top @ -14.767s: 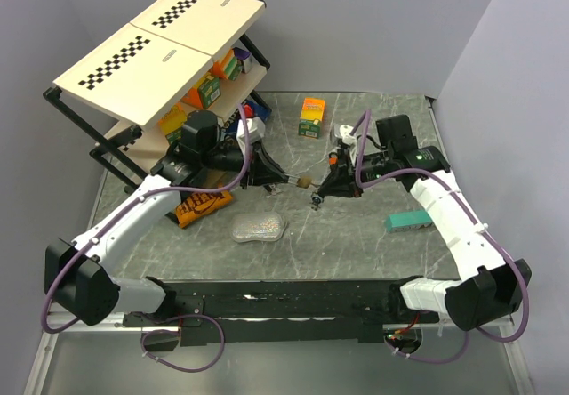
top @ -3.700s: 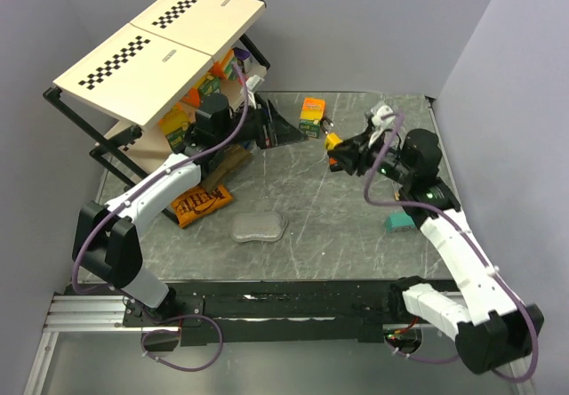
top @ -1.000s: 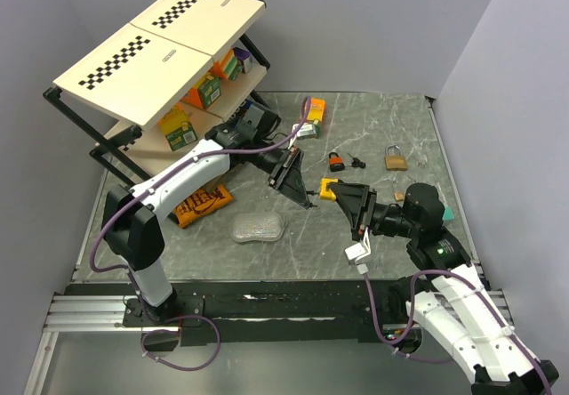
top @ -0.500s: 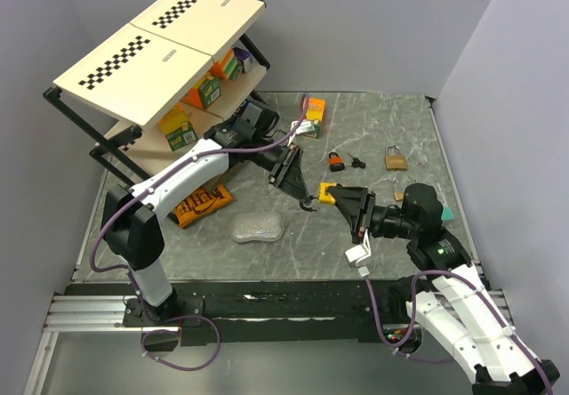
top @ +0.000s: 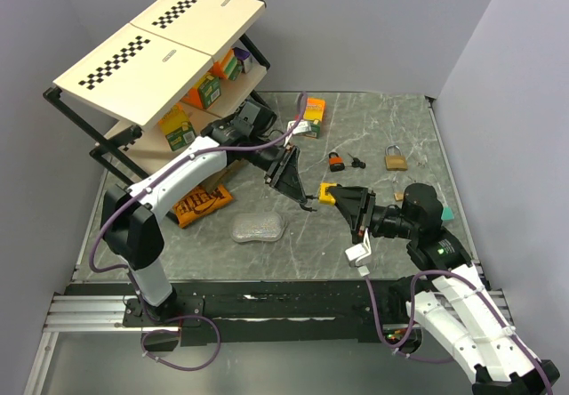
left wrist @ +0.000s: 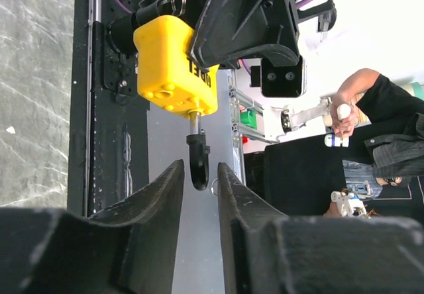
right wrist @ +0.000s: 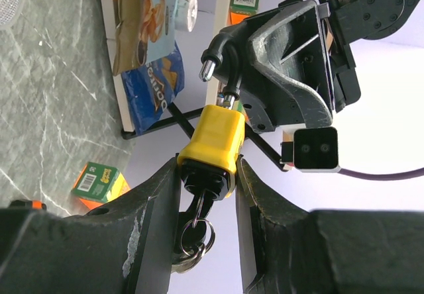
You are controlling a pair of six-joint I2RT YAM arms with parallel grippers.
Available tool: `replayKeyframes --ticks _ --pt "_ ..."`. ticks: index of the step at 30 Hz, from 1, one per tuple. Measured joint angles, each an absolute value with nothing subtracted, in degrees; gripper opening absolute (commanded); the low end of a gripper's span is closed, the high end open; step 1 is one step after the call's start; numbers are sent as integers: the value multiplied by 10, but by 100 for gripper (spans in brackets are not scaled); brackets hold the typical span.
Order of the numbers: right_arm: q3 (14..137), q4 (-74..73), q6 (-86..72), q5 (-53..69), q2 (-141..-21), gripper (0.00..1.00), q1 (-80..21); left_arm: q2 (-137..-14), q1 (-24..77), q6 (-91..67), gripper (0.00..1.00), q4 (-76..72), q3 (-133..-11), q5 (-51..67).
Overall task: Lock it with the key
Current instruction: Lock the lock.
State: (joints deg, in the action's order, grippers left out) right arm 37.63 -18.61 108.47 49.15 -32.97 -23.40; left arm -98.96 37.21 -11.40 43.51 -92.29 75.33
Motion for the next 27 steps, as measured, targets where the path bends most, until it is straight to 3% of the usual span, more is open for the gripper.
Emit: replayKeyframes --ticks 18,25,27 --pt "384 -186 1074 492 -336 0 -235 -1004 382 -91 24 460 -939 751" --pt "384 -185 1072 492 -341 0 -235 -1004 382 -86 1 468 -946 755" --pt "384 -185 1068 492 -341 23 -235 -1005 382 -86 1 468 -947 755"
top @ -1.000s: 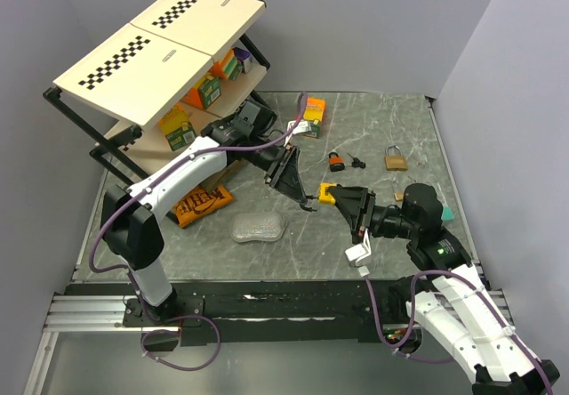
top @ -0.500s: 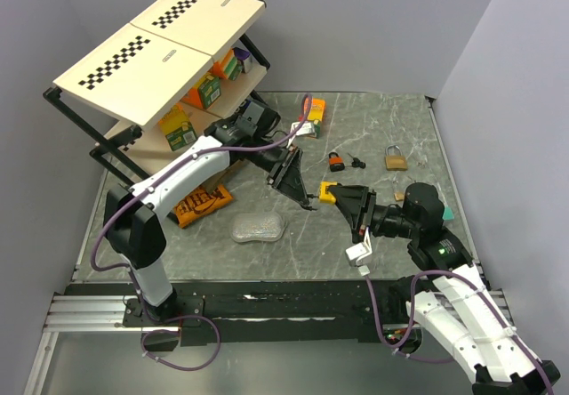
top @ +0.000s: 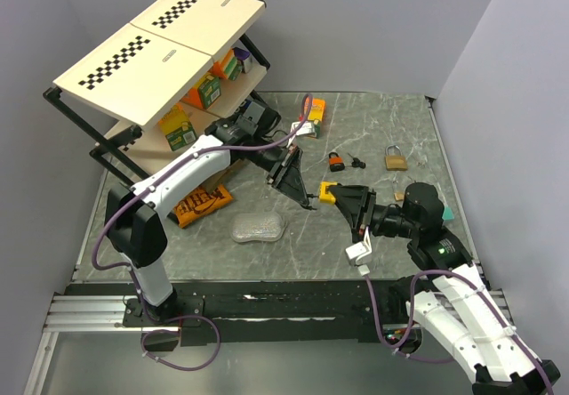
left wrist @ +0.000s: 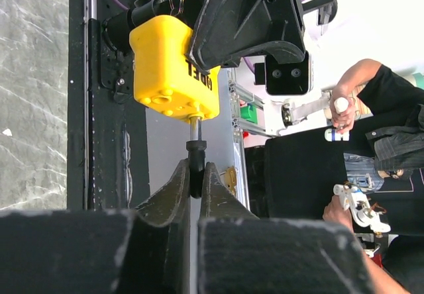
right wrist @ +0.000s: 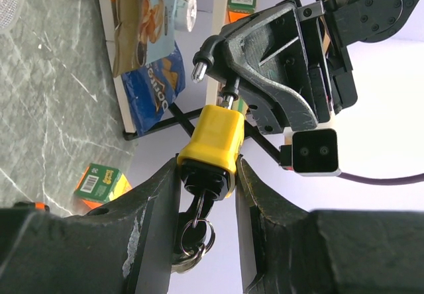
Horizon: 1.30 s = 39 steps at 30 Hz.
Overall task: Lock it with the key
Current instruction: Lock the lock.
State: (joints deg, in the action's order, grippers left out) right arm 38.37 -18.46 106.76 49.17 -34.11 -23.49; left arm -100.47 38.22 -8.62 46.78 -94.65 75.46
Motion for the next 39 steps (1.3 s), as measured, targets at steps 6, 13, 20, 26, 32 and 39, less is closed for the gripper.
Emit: replayKeyframes --ticks 6,13,20,26,32,39 --pt "388 -178 1032 483 -341 92 -235 -1005 370 -107 1 434 -947 747" --pt "401 -178 949 430 -349 99 -235 -1005 319 -132 1 376 -948 725" --pt "462 -240 775 416 -429 99 -210 -1004 303 -78 1 397 -977 675" --pt "564 -309 606 481 -513 99 -159 -978 303 36 1 426 -979 612" --pt "677 -385 519 584 -561 98 -124 -941 306 133 1 448 -958 591" --pt "740 -460 496 658 -609 94 -123 -832 356 190 1 350 -837 499"
